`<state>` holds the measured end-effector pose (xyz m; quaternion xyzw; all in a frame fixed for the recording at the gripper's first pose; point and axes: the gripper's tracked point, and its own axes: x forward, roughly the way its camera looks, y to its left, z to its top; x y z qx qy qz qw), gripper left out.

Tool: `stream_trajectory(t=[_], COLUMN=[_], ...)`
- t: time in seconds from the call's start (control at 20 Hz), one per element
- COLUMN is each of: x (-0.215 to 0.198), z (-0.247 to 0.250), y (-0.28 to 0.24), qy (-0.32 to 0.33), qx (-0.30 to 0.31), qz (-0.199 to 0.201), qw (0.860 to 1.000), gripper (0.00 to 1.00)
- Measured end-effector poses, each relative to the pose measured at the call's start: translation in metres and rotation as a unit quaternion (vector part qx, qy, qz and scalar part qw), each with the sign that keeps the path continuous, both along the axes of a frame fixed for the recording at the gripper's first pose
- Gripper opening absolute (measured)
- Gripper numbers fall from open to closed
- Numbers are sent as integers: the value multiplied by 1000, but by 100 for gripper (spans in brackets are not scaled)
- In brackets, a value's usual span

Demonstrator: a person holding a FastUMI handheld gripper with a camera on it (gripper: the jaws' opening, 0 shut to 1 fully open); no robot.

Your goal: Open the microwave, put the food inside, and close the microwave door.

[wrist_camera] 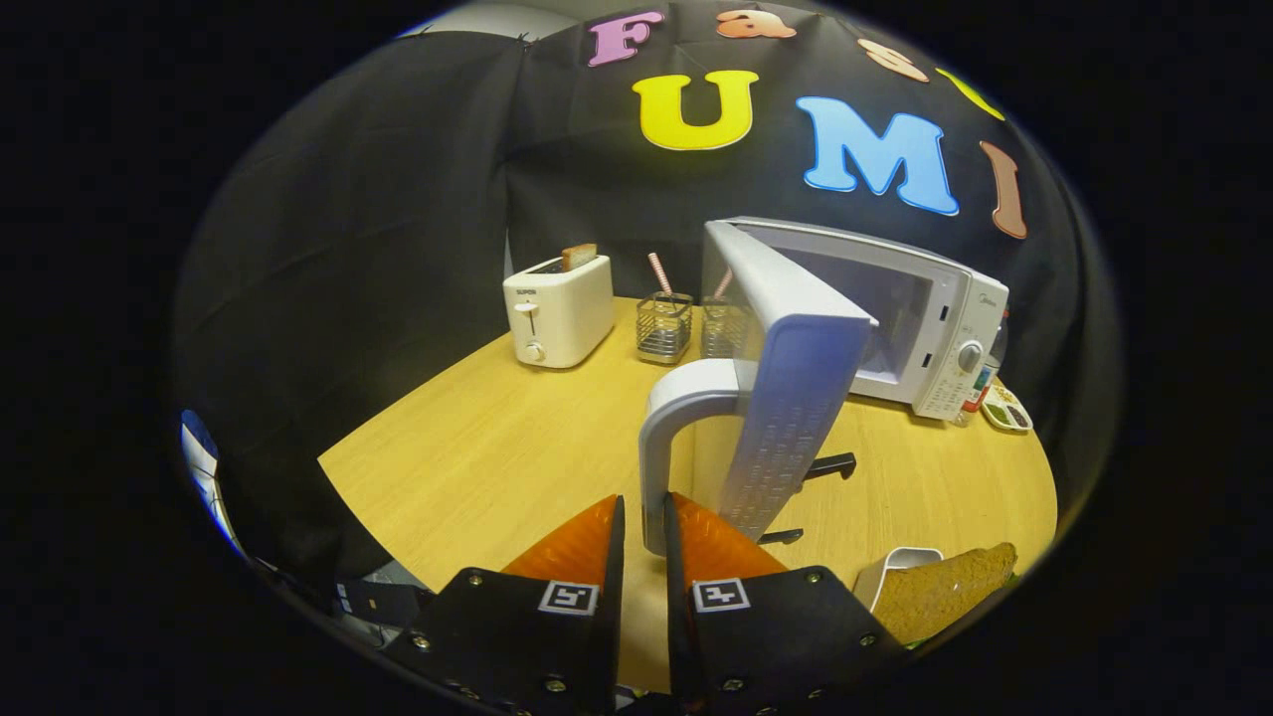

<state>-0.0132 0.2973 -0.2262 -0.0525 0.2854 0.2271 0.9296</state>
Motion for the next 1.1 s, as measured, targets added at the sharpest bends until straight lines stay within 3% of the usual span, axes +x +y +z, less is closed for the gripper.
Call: stream_trajectory(t=[0.4, 0.5, 0.55, 0.6, 0.65, 0.7, 1.1], x=[-38, -48, -51, -52, -52, -52, -25], z=[51, 71, 82, 91, 99, 106, 133], y=[32, 28, 22, 15, 5, -3, -102], qy=[-8, -10, -15, -22, -28, -33, -48], qx=[94, 125, 134, 138, 138, 141, 153], qz=[84, 96, 98, 98, 95, 92, 8], qw=[992, 987, 986, 985, 985, 985, 987], gripper=[22, 44, 64, 74, 92, 98, 98])
